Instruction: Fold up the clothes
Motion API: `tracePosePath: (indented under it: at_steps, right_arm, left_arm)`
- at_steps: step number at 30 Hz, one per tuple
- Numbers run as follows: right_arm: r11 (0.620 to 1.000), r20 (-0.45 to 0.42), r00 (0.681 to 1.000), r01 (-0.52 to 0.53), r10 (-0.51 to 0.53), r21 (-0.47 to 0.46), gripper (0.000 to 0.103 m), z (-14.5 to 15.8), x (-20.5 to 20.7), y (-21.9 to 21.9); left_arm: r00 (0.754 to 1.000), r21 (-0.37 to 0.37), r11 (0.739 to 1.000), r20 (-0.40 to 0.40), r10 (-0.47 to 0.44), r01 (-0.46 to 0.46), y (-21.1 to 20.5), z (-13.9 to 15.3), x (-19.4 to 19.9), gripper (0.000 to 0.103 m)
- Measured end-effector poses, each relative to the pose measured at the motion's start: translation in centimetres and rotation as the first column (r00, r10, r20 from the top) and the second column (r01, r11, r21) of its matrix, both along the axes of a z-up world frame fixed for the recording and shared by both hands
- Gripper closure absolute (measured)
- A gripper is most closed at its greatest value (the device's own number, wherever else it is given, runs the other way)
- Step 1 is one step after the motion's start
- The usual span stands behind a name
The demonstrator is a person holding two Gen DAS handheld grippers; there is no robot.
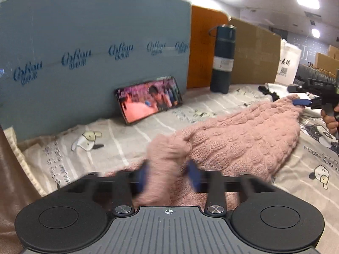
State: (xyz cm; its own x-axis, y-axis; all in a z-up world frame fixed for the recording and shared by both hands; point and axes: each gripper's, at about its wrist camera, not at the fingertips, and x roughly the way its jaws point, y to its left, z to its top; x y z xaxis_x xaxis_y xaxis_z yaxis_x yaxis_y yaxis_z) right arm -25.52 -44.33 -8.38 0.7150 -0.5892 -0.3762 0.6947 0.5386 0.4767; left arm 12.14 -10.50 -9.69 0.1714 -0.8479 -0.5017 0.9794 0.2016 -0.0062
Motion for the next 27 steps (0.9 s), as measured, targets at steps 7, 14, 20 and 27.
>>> tracePosePath:
  at_steps: [7, 14, 20, 27]
  right_arm:
    - [0.906, -0.236, 0.948, -0.281, 0.212, -0.316, 0.01, 2.2, 4.5, 3.0]
    - [0.633, -0.452, 0.714, -0.692, 0.535, -0.346, 0.009, 2.8, 10.0, 4.6]
    - [0.464, -0.569, 0.537, -0.839, 0.622, -0.284, 0.013, 2.2, 13.6, 5.3]
    - [0.433, -0.555, 0.484, -0.871, 0.677, -0.232, 0.09, 2.0, 12.3, 6.4]
  left_arm:
    - [0.978, -0.098, 0.995, 0.206, -0.011, 0.032, 2.6, 1.0, -4.6, 0.085]
    - [0.938, -0.156, 0.986, 0.346, -0.002, 0.06, 5.0, 1.4, -8.8, 0.085]
    - [0.934, -0.193, 0.98, 0.356, 0.022, 0.05, 7.3, 1.3, -10.3, 0.088]
    - [0.94, -0.209, 0.976, 0.342, 0.02, 0.056, 7.8, 1.5, -10.1, 0.088]
